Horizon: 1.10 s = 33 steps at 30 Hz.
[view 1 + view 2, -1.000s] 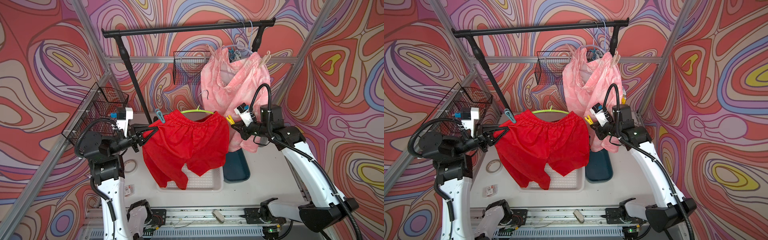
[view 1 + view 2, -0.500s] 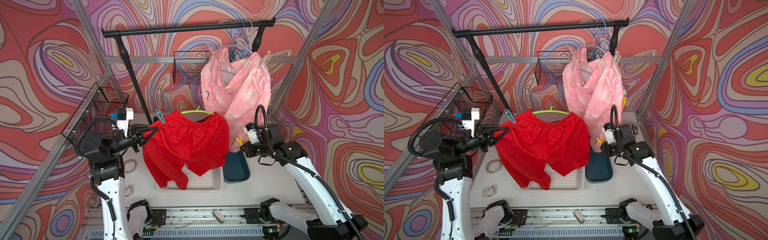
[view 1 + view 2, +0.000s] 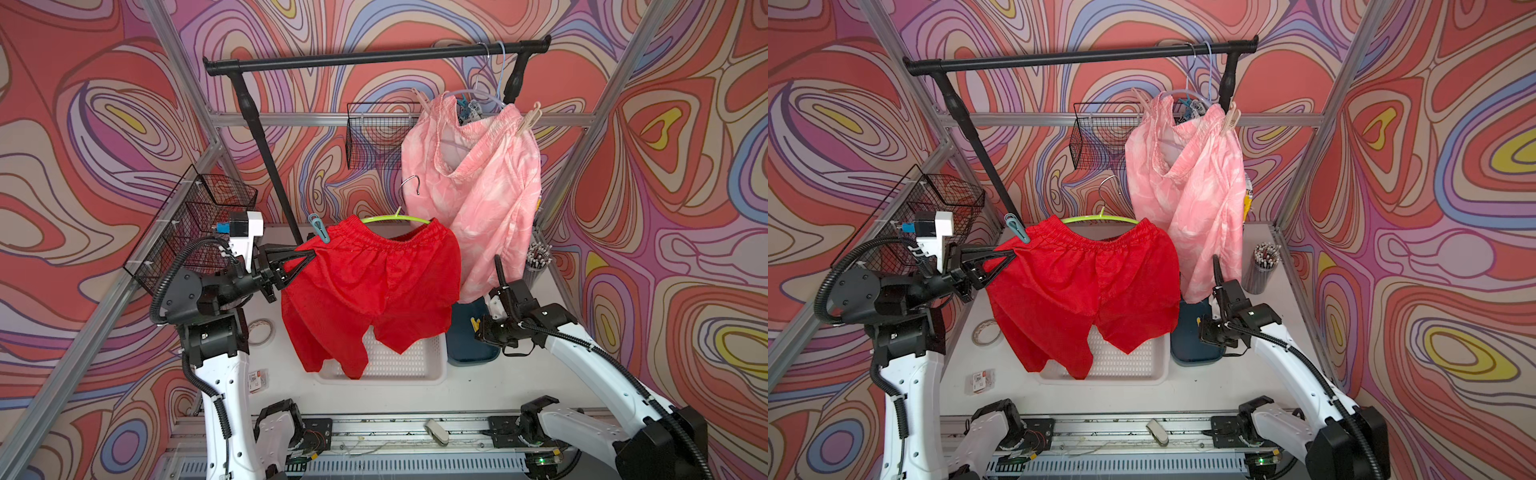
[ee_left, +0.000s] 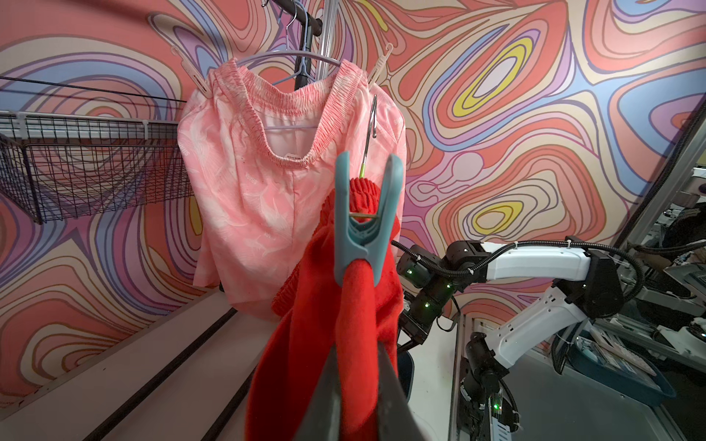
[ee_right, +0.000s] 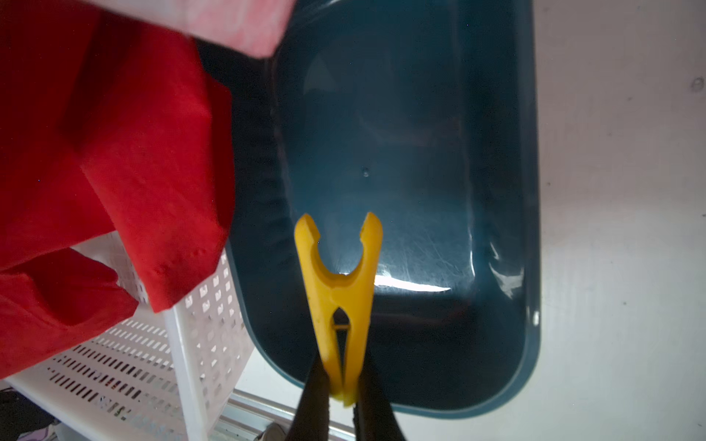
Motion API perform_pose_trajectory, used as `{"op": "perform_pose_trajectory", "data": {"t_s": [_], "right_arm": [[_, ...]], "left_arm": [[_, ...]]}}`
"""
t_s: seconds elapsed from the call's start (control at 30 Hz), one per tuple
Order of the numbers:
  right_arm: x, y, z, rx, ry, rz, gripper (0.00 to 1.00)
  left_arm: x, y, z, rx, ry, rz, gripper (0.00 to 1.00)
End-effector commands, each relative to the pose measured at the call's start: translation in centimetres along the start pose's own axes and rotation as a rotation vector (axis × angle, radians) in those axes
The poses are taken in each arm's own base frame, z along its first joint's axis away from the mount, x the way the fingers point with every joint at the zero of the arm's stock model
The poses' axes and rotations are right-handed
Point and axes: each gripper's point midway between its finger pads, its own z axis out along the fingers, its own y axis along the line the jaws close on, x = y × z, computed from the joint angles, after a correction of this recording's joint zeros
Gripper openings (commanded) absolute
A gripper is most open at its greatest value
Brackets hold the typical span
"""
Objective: Remove the clothespins securing shorts to the hanger
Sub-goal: Place the clothespin in the storage box.
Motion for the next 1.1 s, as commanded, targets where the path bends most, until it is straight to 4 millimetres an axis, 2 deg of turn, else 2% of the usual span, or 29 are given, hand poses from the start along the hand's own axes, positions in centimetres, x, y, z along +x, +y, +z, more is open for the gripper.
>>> {"op": "perform_pose_trajectory", "data": {"t_s": [0.0, 0.13, 0.37, 0.4, 0.5, 0.57, 0.63, 0.8, 0.97, 1.07], "right_arm": [[-0.7, 0.5, 1.4, -0.009, -0.012, 0.035, 0.23], [-0.7, 1.2, 2.1, 0.002, -0.006, 0.003, 0.37], [-2.0, 2.0, -1.1, 0.023, -0.075, -0.058, 0.52], [-2.1, 2.0, -1.5, 0.032, -0.08, -0.064, 0.56], [-2.3, 1.7, -2.1, 0.057, -0.094, -0.079, 0.57], [-2.6, 2.2, -2.9, 0.039, -0.115, -0.095, 0.54], [-3.4, 3.9, -4.8, -0.028, -0.165, -0.135, 0.5], [-5.4, 10.3, -12.6, -0.272, -0.33, -0.333, 0.49], [-8.0, 13.8, -20.7, -0.322, -0.558, -0.454, 0.45], [-9.1, 16.2, -24.2, -0.383, -0.651, -0.54, 0.48]], "left_arm": [[-1.0, -1.0, -0.1, -0.005, -0.023, 0.075, 0.0], [-0.7, -0.9, -0.1, -0.004, -0.02, 0.067, 0.0], [-0.3, -0.8, -0.1, -0.006, -0.016, 0.059, 0.0], [-0.3, -0.8, -0.1, -0.006, -0.016, 0.059, 0.0], [-0.3, -0.8, -0.1, -0.006, -0.016, 0.057, 0.0], [-0.2, -0.8, -0.1, -0.004, -0.012, 0.055, 0.0], [-0.1, -0.8, -0.1, -0.003, -0.008, 0.053, 0.0], [0.4, -0.5, -0.1, -0.009, -0.001, 0.042, 0.0], [0.5, -1.0, -0.1, 0.009, 0.015, 0.037, 0.0], [0.6, -1.1, -0.1, 0.012, 0.021, 0.033, 0.0]]}}
